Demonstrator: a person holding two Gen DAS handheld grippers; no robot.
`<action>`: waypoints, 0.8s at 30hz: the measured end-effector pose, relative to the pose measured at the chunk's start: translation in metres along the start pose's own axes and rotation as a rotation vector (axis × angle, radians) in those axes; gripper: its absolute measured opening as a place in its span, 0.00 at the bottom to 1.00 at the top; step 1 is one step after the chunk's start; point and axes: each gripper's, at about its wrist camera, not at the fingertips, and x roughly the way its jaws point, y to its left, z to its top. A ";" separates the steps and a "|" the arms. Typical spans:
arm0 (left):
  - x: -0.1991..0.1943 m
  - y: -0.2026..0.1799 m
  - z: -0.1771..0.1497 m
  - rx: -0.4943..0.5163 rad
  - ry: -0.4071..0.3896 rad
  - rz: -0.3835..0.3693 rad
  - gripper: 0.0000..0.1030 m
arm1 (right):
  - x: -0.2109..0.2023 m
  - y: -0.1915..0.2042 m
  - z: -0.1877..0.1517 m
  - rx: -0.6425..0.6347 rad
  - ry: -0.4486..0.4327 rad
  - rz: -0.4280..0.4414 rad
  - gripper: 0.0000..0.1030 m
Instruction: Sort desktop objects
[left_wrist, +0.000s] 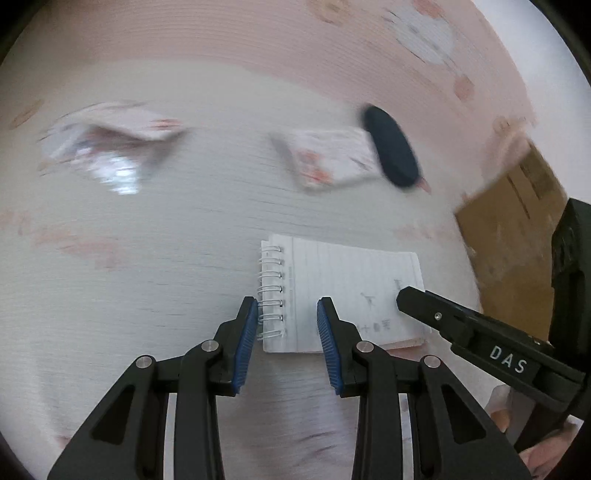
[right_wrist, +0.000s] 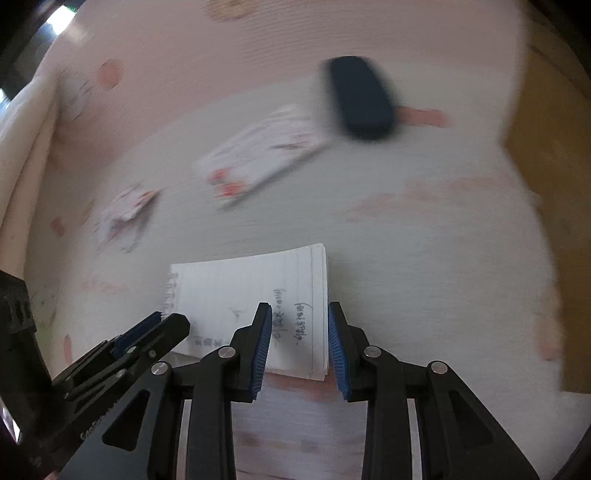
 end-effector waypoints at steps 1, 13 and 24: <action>0.005 -0.014 0.001 0.039 0.004 0.004 0.35 | -0.003 -0.013 0.001 0.018 -0.005 -0.013 0.27; 0.027 -0.050 0.011 0.118 0.032 -0.008 0.35 | -0.015 -0.074 -0.001 0.099 -0.038 -0.021 0.27; 0.037 -0.057 0.031 0.245 0.044 -0.047 0.29 | -0.012 -0.064 -0.012 0.055 0.023 -0.060 0.27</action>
